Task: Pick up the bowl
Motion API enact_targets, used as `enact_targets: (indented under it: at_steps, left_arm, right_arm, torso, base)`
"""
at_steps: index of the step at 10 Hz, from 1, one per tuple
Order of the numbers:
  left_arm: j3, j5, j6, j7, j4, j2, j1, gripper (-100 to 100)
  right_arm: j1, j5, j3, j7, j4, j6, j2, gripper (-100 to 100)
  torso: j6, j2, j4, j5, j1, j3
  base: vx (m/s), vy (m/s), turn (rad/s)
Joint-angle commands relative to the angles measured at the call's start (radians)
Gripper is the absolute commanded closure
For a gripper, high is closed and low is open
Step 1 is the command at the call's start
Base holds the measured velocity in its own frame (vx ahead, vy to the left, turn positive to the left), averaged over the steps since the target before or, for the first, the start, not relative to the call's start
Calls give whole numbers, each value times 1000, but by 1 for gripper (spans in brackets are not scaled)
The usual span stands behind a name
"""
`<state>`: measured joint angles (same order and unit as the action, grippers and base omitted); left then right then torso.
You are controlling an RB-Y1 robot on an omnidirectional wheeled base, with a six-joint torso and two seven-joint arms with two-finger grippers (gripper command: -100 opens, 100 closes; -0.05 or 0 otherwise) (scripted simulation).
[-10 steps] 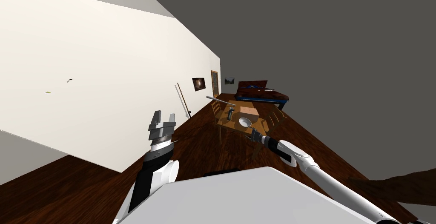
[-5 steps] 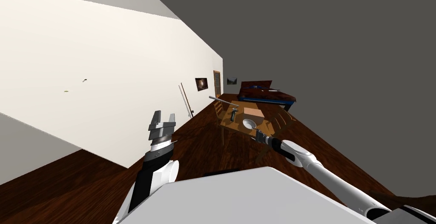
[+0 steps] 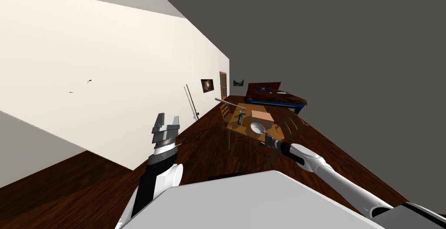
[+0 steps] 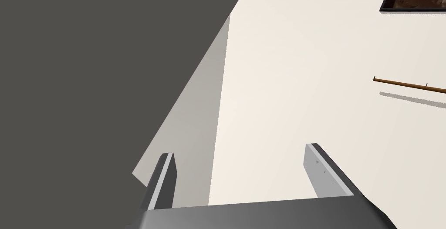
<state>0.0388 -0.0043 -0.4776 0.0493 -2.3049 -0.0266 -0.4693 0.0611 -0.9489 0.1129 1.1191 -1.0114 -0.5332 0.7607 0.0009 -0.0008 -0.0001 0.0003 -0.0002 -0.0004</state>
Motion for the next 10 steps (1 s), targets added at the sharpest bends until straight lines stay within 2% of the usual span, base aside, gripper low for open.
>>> enact_targets:
  at_steps: [1, 2, 5, 8, 9, 10]
  left_arm:
    - [0, 0, 0, 0, 0, 0, 0, 0]
    - [0, 0, 0, 0, 0, 0, 0, 0]
    - [0, 0, 0, 0, 0, 0, 0, 0]
    - [0, 0, 0, 0, 0, 0, 0, 0]
    - [0, 0, 0, 0, 0, 0, 0, 0]
    - [0, 0, 0, 0, 0, 0, 0, 0]
  right_arm:
    - [-22, -17, -6, 38, 50, 3, 3, -100]
    - [-22, -17, -6, 38, 69, 3, 3, -100]
    - [-55, -51, -7, 89, 152, 22, 11, -100]
    - [-55, -51, -7, 89, 183, 22, 11, -100]
    - [-70, -67, -7, 112, 215, 31, 15, -100]
    - [-70, -67, -7, 112, 233, 31, 15, -100]
  torso:
    - [0, 0, 0, 0, 0, 0]
    - [0, -1, 0, 0, 0, -1]
    - [0, -2, 0, 0, 1, -1]
    - [0, 0, 0, 0, 0, 0]
    - [0, 1, 0, 0, 0, 1]
    - [0, 0, 0, 0, 0, 0]
  base:
    - [46, 15, 85]
    - [47, 12, 53]
    - [60, 20, 69]
    - [25, 7, 10]
    - [36, 5, 61]
    - [49, 5, 59]
